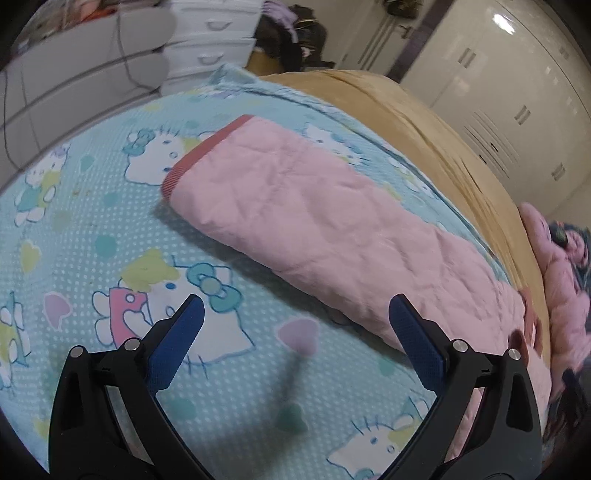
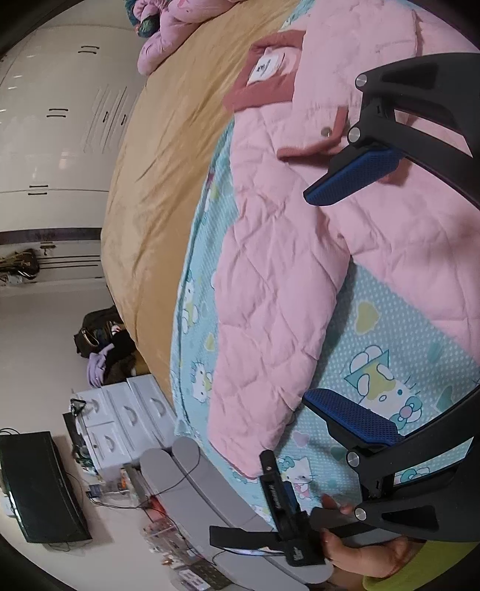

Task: Fold large clothes
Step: 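Move the left tool to the cuff of the other sleeve, then close the left gripper on the other sleeve cuff, then lift the sleeve up with the left gripper toward the collar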

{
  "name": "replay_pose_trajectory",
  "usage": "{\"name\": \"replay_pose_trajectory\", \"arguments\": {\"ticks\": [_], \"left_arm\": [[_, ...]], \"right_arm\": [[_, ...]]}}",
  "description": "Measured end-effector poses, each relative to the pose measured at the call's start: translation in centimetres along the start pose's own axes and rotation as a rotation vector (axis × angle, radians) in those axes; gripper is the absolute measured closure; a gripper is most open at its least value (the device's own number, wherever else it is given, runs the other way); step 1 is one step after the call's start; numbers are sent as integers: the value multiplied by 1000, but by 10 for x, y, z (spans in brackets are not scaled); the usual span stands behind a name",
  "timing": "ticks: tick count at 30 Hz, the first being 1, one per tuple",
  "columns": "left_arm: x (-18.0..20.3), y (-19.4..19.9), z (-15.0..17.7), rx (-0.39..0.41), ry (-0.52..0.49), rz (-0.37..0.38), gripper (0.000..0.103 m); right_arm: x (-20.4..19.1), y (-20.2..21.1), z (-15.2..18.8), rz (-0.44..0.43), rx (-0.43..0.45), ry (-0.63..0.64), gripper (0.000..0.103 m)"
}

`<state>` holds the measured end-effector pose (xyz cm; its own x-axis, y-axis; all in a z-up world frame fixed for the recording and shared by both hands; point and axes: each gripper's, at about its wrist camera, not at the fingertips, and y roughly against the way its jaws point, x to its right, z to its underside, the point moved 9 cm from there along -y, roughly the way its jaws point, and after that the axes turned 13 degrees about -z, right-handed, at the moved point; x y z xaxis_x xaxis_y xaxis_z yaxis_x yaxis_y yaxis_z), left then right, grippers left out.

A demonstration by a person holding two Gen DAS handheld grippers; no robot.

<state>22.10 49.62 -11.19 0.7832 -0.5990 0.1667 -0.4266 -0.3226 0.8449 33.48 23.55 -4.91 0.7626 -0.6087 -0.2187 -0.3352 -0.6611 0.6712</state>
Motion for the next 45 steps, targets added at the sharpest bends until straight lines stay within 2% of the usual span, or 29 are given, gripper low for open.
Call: {"name": "replay_pose_trajectory", "arguments": {"ticks": [7,12,13,14,15,17,20,23,32,37,45], "left_arm": [[-13,-34,-16,-37,120,43,9],[-14,-56,-32,-44,193,41,11],[-13,-56,-37,-29,198,33,26],[-12,-56,-40,-22,202,25,48],[-12,-56,-43,-12,208,15,53],[-11,-56,-47,-9,208,14,74],[-6,-46,-54,23,182,30,86],[1,-26,-59,72,145,57,90],[36,57,-83,230,69,127,92],[67,112,-91,304,25,196,94],[125,186,-87,408,-83,246,95]], "right_arm": [[1,-20,13,-9,-40,-1,4],[11,-20,23,-7,-49,-16,4],[15,-19,24,-6,-50,-24,4],[19,-18,26,-5,-51,-32,4],[22,-17,26,-5,-52,-38,4],[30,-13,28,-2,-52,-47,4],[37,-8,29,6,-45,-54,4],[45,-1,30,1,-33,-77,4],[55,31,31,7,12,-106,4],[63,59,31,17,51,-115,4],[80,115,30,33,132,-145,4]]}}
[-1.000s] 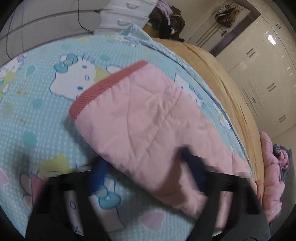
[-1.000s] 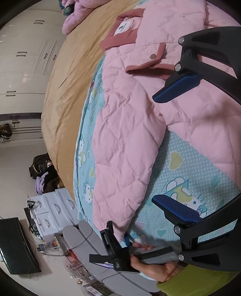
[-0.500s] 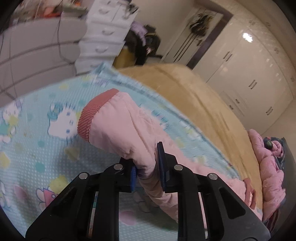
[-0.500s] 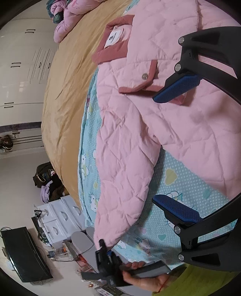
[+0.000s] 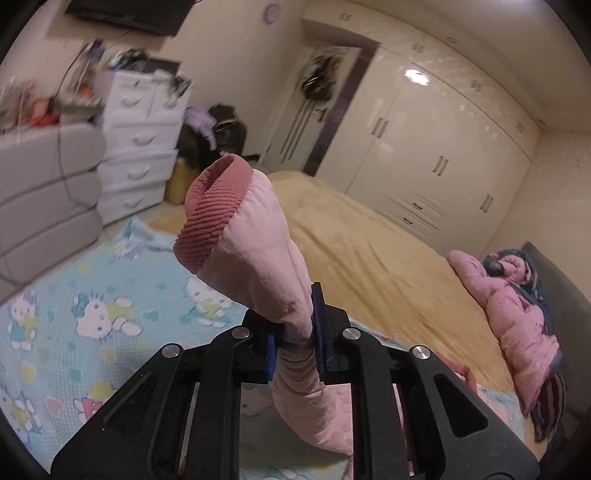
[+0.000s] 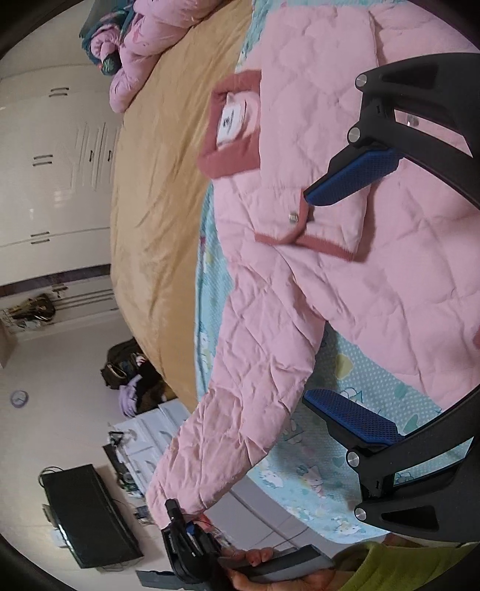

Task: Fold large clothes
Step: 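Lift the sleeve up with the left gripper toward the collar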

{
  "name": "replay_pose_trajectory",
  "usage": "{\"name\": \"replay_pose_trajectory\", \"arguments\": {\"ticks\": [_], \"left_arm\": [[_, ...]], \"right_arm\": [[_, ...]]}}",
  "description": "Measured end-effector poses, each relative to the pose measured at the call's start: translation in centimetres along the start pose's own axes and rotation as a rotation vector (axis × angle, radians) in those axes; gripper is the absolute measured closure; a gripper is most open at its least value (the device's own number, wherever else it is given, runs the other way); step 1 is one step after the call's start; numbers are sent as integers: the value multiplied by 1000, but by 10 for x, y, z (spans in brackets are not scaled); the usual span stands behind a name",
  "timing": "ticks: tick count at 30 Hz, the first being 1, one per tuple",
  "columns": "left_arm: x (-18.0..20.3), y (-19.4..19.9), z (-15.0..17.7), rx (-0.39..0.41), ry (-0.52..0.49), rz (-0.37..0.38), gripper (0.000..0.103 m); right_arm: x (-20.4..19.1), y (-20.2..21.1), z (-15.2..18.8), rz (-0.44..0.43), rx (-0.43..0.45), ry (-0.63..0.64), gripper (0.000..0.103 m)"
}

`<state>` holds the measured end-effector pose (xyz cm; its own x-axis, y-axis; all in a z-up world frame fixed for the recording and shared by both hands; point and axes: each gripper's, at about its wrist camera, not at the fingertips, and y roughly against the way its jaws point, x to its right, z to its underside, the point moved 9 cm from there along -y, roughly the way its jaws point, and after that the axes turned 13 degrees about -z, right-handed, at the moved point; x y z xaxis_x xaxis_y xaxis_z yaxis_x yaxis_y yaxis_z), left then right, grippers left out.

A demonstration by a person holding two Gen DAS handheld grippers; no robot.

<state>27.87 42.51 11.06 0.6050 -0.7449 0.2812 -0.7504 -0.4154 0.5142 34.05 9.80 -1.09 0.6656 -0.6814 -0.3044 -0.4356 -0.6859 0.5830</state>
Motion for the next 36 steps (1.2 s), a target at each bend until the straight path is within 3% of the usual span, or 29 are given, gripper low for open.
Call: {"name": "replay_pose_trajectory", "arguments": {"ticks": [15,27,36], "left_arm": [[133,64,8,63,-182,126,97],[232,90,49,66,-308,226,98],[308,105,99,33,-391,326,99]], "right_arm": [[62,106,6,74,130,-102,4],[121,169,25,135,190,-185,4],[167,206,44,171,234,-259,4]]}}
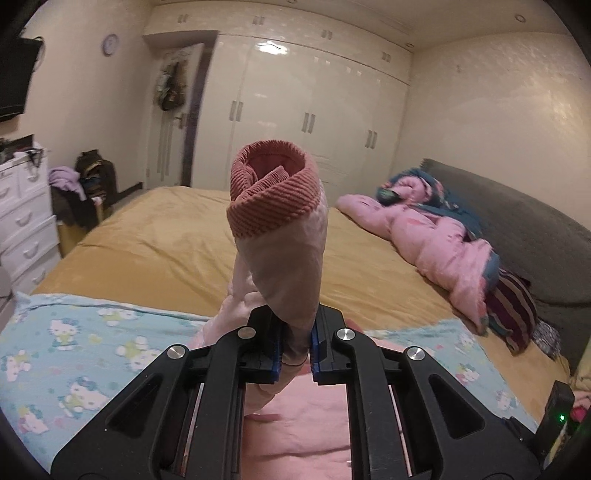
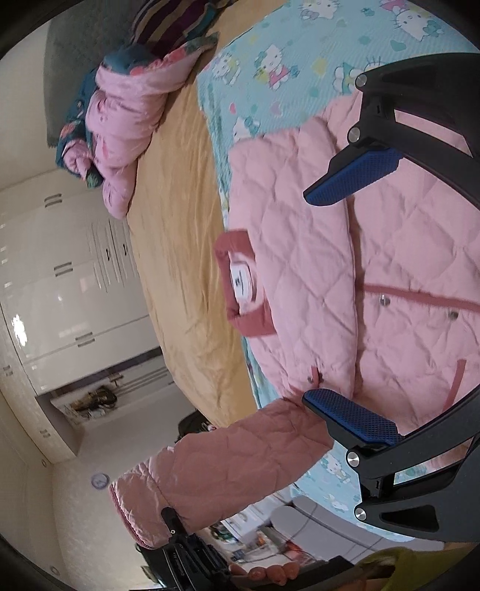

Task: Fold large clothes
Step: 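Lift the sleeve up with the left gripper toward the collar, then lay the sleeve across the jacket front and open the left gripper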

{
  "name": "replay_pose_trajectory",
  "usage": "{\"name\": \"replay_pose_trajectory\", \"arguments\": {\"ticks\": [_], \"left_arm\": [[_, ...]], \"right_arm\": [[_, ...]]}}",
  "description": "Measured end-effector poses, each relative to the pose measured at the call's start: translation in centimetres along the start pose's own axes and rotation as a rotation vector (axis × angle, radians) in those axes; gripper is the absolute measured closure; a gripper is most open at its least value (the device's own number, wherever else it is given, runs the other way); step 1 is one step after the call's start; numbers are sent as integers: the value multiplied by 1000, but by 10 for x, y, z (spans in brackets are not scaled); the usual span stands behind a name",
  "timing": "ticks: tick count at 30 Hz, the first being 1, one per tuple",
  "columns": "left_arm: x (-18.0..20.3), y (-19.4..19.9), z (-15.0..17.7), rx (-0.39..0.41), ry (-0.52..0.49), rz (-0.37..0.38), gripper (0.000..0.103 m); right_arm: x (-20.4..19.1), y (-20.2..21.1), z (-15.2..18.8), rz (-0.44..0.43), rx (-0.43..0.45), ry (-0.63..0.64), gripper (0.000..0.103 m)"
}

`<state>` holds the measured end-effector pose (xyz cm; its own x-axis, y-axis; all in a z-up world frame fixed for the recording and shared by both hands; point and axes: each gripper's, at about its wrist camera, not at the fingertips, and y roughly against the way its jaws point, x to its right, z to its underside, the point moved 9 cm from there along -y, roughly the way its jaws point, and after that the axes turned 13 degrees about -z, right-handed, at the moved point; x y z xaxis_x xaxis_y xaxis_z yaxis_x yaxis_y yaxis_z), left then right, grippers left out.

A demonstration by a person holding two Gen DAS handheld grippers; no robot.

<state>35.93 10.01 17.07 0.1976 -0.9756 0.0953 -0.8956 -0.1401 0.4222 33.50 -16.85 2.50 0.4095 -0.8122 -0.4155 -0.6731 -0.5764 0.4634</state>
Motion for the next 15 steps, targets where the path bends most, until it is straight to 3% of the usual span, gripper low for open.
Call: {"name": "replay_pose_trajectory", "arguments": {"ticks": [6,15], "left_arm": [[64,-15,31,-46,-63,71,99],[153,-51,112,-161,-183,141,99]], "right_arm": [[44,21,1,39,23,-49,4],[110,53,4,109,59,-130,4]]}}
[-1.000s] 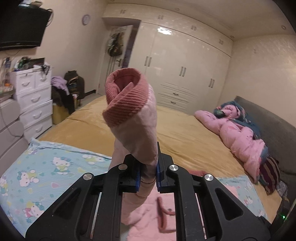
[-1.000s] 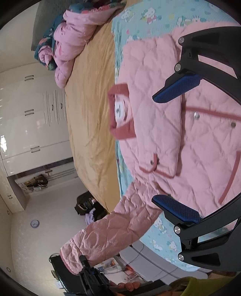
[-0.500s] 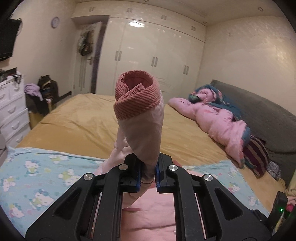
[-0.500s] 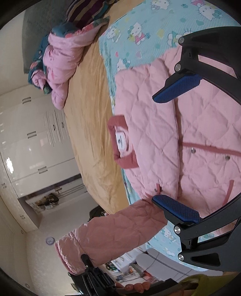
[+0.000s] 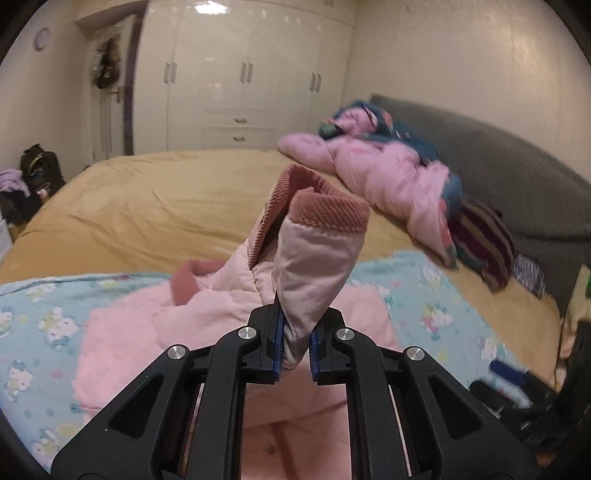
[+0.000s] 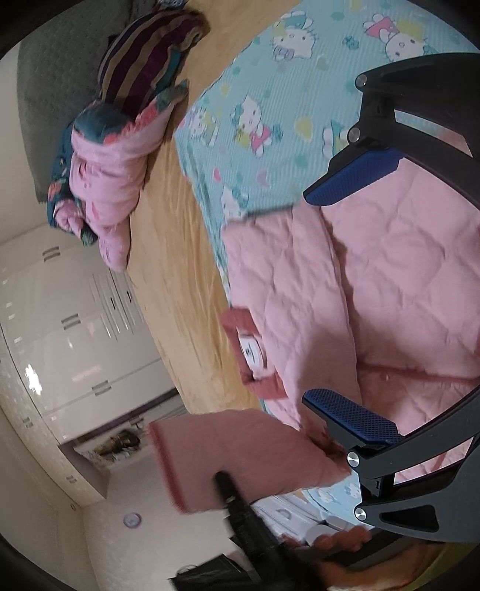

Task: Fold large clothes
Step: 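Lay the sleeve across the jacket front and open the left gripper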

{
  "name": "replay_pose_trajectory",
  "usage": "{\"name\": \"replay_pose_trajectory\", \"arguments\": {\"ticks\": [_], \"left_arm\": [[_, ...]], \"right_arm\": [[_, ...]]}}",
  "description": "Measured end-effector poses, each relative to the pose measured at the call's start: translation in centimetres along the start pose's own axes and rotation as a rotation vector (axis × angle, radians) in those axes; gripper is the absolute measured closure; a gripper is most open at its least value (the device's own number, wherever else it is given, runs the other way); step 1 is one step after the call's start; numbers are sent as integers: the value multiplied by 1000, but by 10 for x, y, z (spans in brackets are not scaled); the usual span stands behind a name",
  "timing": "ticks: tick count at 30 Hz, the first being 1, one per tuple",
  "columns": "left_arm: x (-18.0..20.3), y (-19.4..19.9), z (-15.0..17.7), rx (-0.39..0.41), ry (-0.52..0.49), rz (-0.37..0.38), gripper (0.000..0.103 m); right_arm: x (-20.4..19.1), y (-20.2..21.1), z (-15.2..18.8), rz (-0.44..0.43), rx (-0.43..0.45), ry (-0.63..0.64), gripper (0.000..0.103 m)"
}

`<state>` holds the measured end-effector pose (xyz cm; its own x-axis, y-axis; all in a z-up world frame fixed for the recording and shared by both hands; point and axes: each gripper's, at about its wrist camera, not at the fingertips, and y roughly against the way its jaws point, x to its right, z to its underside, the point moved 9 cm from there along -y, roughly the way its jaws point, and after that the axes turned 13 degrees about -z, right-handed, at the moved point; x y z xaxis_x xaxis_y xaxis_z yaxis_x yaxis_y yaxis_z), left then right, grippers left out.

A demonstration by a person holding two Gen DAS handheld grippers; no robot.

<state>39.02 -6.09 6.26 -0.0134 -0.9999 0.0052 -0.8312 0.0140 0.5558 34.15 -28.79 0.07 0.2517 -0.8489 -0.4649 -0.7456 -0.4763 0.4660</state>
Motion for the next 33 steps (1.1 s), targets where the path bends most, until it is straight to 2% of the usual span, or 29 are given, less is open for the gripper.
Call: {"name": "replay_pose_trajectory", "arguments": {"ticks": [9,13,15,17,22,28,31,33], "left_arm": [[54,-51,71,-120,-116,13,96],[72,-64,95,-153,-193,3,88],[81,-69,108,-170,-231,8,79],[88,-71,120,-184,-258,25,60],[104,-67,144,-214,-327,66,33],[105,-34,150,-231,-346,155,13],[78,-13,141,-238,-294,195,10],[49,-12,131,-244,-255,165,9]], "right_arm": [[58,9,1,56,8,-64,4],[70,5,-1,62,5,-78,4],[74,1,-2,66,-1,-82,4],[75,-4,-3,65,-9,-83,4],[72,-21,-3,51,-46,-84,4],[58,-54,-1,-12,-116,-102,4],[47,-73,-3,-63,-147,-121,4],[39,-87,-3,-90,-166,-135,4]]}}
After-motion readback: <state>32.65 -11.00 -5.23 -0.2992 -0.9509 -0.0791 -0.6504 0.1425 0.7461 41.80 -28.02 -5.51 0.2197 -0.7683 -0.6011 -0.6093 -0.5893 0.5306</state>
